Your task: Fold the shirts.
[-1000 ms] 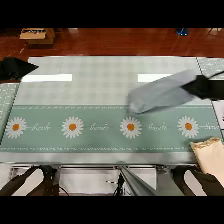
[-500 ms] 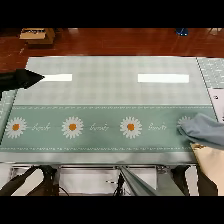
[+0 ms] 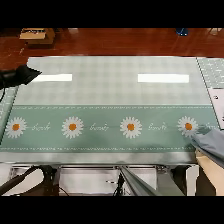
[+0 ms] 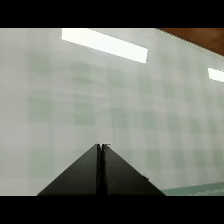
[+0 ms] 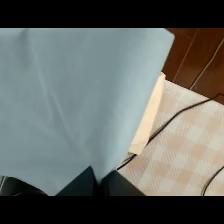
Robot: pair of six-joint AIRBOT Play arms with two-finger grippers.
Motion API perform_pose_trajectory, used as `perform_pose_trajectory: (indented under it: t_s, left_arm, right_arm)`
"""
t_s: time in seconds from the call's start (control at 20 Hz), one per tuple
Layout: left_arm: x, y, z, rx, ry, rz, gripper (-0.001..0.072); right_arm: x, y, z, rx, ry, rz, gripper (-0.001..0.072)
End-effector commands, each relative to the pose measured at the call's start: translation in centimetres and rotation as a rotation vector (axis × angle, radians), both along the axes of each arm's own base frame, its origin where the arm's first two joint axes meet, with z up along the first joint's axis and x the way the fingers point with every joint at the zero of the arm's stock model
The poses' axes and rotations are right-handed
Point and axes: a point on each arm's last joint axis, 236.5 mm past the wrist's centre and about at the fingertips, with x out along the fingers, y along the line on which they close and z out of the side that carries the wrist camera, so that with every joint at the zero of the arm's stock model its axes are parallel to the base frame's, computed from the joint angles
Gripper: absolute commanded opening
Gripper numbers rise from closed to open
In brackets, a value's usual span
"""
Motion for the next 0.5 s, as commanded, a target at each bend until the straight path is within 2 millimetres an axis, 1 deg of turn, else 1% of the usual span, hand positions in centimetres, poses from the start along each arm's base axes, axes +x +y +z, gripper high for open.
perform_pose_trajectory:
  t_s: [0.0,0.1,0.15,0.25,0.35,0.4,0.45]
  left_arm:
    - [1.7,1.7,-2.9,0.032,0.019,0.041,0.0017]
    - [1.8,1.8,-4.2,0.025,0.046,0.037,0.0017]
    - [1.9,1.8,-4.6,0.029,0.05,0.031,0.0017]
    - [1.9,1.8,-4.7,0.045,0.041,0.018,0.0017]
    - [1.9,1.9,-4.6,0.045,0.041,0.019,0.0017]
    - [1.9,1.9,-4.6,0.045,0.041,0.02,0.0017]
    - [1.9,1.9,-4.6,0.045,0.041,0.02,0.0017]
  right_arm:
    - [-3.4,-0.3,0.7,-0.021,0.083,-0.08,0.0026]
    - [-4.5,-0.7,1.1,-0.048,0.107,-0.118,0.0026]
    - [-4.9,-0.8,1.1,-0.052,0.116,-0.129,0.0026]
    - [-5.9,-0.8,1.1,-0.057,0.14,-0.164,0.0026]
    - [-6.2,-0.8,1.1,-0.061,0.137,-0.18,0.0036]
    - [-6.1,-1.0,1.1,-0.066,0.136,-0.179,0.0144]
    - [-6.2,-1.0,1.2,-0.068,0.137,-0.178,0.0308]
